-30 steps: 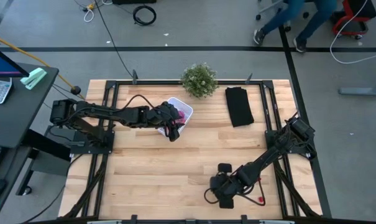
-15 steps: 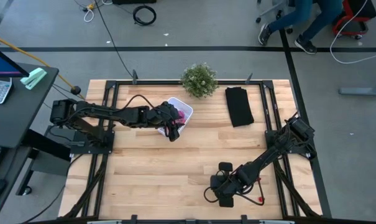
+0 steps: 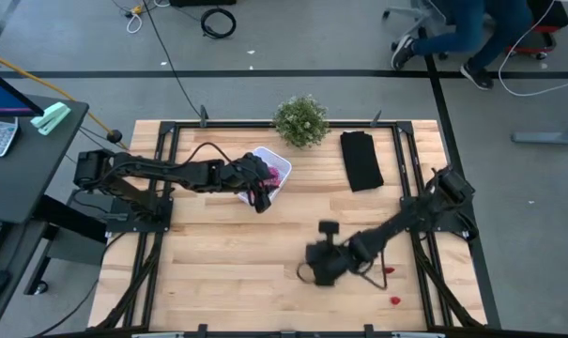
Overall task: Pick and placing Produce into tupperware
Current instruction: Put the red strawberry into the white basket
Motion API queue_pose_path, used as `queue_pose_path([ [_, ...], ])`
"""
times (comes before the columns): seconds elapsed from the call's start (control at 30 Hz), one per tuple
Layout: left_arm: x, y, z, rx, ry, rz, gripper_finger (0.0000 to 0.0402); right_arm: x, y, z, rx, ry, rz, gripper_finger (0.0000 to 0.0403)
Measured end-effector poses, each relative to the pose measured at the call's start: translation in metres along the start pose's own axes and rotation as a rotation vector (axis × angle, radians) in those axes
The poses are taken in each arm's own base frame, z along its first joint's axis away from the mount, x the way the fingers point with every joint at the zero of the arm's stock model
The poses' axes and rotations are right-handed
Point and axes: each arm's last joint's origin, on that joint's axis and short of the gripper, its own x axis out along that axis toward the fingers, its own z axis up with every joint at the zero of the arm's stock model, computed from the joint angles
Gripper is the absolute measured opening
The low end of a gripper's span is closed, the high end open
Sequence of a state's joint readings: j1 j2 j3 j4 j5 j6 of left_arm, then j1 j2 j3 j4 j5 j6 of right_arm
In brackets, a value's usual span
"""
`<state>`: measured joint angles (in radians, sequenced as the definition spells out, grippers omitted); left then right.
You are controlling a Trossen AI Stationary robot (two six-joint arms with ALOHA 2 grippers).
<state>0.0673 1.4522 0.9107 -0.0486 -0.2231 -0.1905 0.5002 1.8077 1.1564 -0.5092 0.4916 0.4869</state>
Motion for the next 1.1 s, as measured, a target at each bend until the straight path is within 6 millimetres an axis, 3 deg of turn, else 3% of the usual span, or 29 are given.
queue_pose_path([
  [0.13, -0.019, 0.001, 0.019, -0.034, -0.055, -0.012, 0.0167, -0.002, -0.049, 0.035, 0.077, -0.156, -0.139, 0.0002],
  [0.3, -0.062, 0.006, 0.057, 0.020, -0.076, -0.004, 0.0158, -0.007, -0.123, 0.082, 0.182, -0.406, -0.219, 0.0001],
  [0.43, -0.101, 0.011, 0.088, 0.011, -0.116, -0.006, 0.0150, 0.002, -0.178, 0.110, 0.247, -0.642, -0.099, 0.0001],
  [0.53, -0.125, 0.013, 0.104, 0.005, -0.142, -0.009, 0.0143, 0.022, -0.204, 0.116, 0.289, -0.727, -0.018, 0.0000],
  [0.67, -0.147, 0.015, 0.116, -0.008, -0.187, -0.017, 0.0135, 0.067, -0.221, 0.102, 0.308, -0.630, -0.033, 0.0000],
  [0.8, -0.149, 0.016, 0.115, -0.002, -0.173, -0.002, 0.0129, 0.098, -0.223, 0.091, 0.286, -0.557, -0.051, 0.0002],
  [1.1, -0.143, 0.019, 0.100, 0.022, -0.059, 0.022, 0.0121, 0.109, -0.222, 0.085, 0.260, -0.506, -0.014, 0.0024],
])
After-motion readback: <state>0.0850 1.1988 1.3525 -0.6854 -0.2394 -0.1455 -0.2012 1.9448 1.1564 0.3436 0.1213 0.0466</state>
